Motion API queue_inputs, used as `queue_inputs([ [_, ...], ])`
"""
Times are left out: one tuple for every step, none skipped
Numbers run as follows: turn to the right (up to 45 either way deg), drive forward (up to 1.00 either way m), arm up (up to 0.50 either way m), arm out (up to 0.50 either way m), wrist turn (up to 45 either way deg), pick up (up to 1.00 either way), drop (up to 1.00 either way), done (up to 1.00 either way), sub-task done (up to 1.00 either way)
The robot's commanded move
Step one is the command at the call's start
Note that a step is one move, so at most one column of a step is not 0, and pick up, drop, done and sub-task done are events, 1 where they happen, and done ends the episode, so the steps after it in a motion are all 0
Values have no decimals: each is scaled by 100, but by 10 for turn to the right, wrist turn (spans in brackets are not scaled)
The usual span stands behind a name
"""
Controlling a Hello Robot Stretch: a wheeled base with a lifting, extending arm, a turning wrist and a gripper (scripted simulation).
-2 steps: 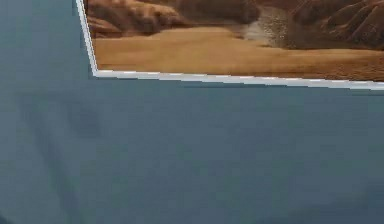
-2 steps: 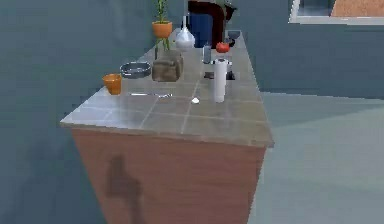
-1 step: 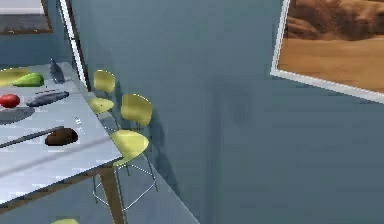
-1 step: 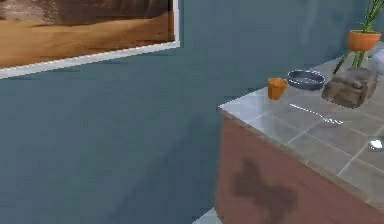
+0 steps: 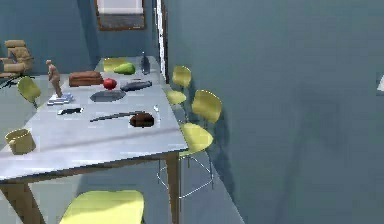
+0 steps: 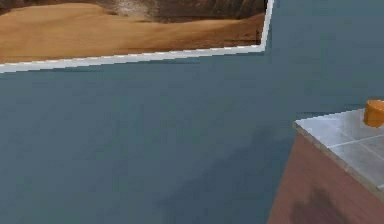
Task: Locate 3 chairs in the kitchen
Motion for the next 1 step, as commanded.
queue_inputs([
  [0, 0, 0, 0, 0, 0, 0, 0, 100],
])
